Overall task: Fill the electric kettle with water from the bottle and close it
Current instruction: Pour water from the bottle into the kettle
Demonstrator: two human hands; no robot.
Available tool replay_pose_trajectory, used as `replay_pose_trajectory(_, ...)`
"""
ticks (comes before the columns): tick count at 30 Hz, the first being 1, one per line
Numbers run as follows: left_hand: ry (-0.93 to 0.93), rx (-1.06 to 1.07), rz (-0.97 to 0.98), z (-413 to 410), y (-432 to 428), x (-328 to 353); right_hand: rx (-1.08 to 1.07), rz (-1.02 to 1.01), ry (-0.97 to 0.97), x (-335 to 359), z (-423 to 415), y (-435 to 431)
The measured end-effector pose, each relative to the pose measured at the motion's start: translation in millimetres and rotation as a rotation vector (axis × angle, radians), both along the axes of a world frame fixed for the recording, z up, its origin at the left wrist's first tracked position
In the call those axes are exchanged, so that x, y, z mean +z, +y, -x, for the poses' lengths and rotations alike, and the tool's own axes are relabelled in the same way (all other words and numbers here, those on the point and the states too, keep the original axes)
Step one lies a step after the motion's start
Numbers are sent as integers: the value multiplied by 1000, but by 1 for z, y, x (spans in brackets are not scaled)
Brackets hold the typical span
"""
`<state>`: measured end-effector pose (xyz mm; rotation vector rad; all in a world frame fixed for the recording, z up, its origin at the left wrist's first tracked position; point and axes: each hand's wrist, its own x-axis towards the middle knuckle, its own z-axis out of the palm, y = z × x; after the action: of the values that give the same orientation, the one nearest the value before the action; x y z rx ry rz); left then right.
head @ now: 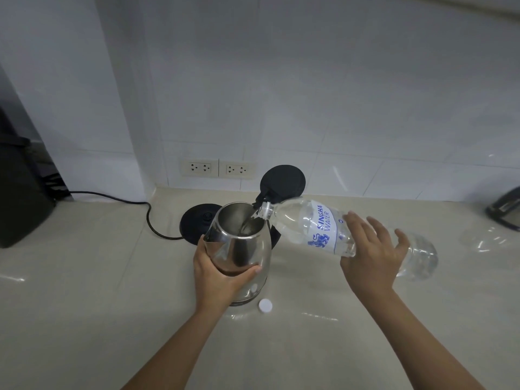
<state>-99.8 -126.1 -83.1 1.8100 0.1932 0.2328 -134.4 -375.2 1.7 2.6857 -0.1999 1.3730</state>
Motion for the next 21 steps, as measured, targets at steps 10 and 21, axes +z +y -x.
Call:
replay_pose_trajectory(10,-6,4,-8,0,0,1,1,31,9,6,3,-6)
replay_pose_trajectory(21,-17,-4,-1,0,1,0,-4,59,0,11,7,-9)
